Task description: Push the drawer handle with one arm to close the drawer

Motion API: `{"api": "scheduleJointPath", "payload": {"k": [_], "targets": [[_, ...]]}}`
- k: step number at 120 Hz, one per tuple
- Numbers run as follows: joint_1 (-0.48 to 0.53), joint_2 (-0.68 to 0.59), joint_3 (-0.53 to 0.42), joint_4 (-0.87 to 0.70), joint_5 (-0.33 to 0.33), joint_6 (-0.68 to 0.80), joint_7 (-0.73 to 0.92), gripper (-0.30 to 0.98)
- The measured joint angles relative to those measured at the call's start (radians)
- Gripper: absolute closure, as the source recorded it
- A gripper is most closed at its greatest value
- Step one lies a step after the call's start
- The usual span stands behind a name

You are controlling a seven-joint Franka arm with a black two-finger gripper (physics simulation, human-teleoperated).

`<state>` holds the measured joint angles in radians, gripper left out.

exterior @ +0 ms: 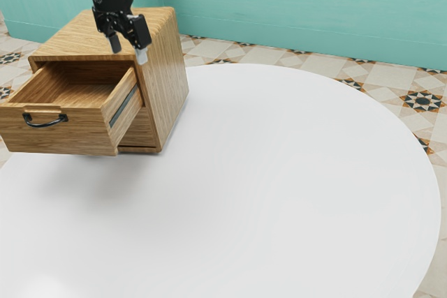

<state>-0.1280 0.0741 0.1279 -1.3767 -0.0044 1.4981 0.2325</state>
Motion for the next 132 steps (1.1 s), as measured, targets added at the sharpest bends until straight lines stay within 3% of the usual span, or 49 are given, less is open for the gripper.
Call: {"api": "scheduleJointPath", "payload": {"k": [26, 42, 64, 70, 84, 96, 111, 132], "targets": [[-0.007, -0.018, 0.0, -0.014, -0.006, 0.02, -0.002, 0.0], [-0.017, -0.191, 0.002, -0.223, -0.005, 0.021, -0.009, 0.0], [0.213, -0.368, -0.02, -0.484, -0.006, -0.006, -0.059, 0.01], [0.264, -0.431, -0.034, -0.569, -0.002, -0.002, -0.073, 0.08], [0.328, -0.566, -0.046, -0.775, 0.035, 0.066, -0.101, 0.39], [0.377, -0.611, -0.048, -0.873, 0.056, 0.142, -0.125, 0.57], [0.387, -0.606, -0.047, -0.917, 0.067, 0.221, -0.169, 0.68], [0.392, -0.54, -0.043, -0.917, 0.072, 0.307, -0.222, 0.75]]}}
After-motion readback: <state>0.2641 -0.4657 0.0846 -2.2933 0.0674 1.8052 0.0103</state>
